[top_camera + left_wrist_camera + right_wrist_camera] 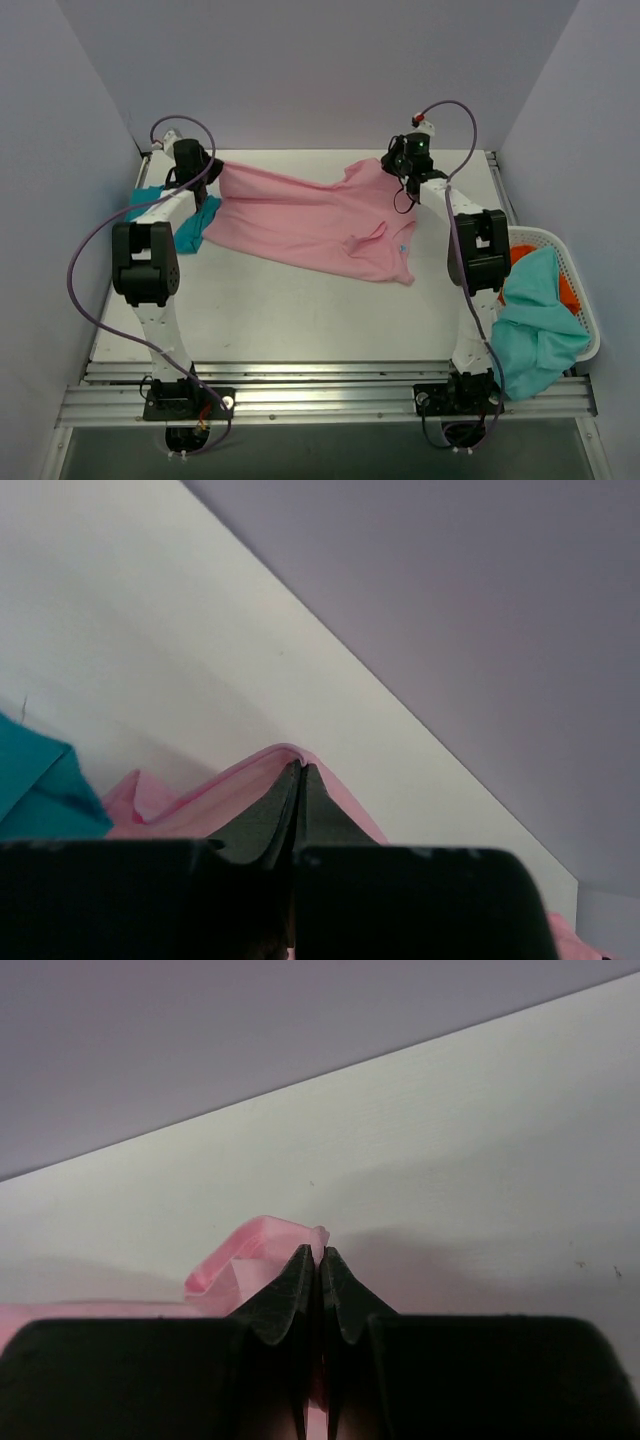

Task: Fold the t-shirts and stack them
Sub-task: Grap the side of the flattened tshirt furthest away from the robot with both arms, then fold the other side of the tshirt into a rectangle

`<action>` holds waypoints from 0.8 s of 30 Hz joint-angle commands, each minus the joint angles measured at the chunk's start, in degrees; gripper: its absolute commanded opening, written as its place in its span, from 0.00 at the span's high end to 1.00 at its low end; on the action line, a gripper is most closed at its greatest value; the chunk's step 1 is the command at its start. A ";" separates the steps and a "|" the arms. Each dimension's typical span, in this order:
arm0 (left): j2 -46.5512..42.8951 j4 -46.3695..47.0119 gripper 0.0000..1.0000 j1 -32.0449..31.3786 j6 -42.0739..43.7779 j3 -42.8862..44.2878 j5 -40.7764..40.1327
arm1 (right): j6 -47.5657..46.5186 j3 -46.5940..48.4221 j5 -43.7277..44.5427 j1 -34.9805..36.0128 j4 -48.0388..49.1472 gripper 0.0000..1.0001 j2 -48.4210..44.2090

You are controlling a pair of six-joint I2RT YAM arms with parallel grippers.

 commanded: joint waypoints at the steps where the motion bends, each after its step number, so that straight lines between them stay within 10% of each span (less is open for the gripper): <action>1: 5.21 3.18 0.98 1.12 4.79 9.38 5.85 | -1.70 -1.94 2.59 -0.07 -0.40 1.00 -6.92; 11: 19.65 4.40 0.98 1.30 6.02 29.61 17.19 | -2.94 -1.68 3.91 -0.86 -1.73 1.00 -5.44; 24: 18.17 9.41 0.98 3.65 8.66 23.21 23.44 | -3.11 -6.15 3.56 -1.57 0.03 1.00 -9.03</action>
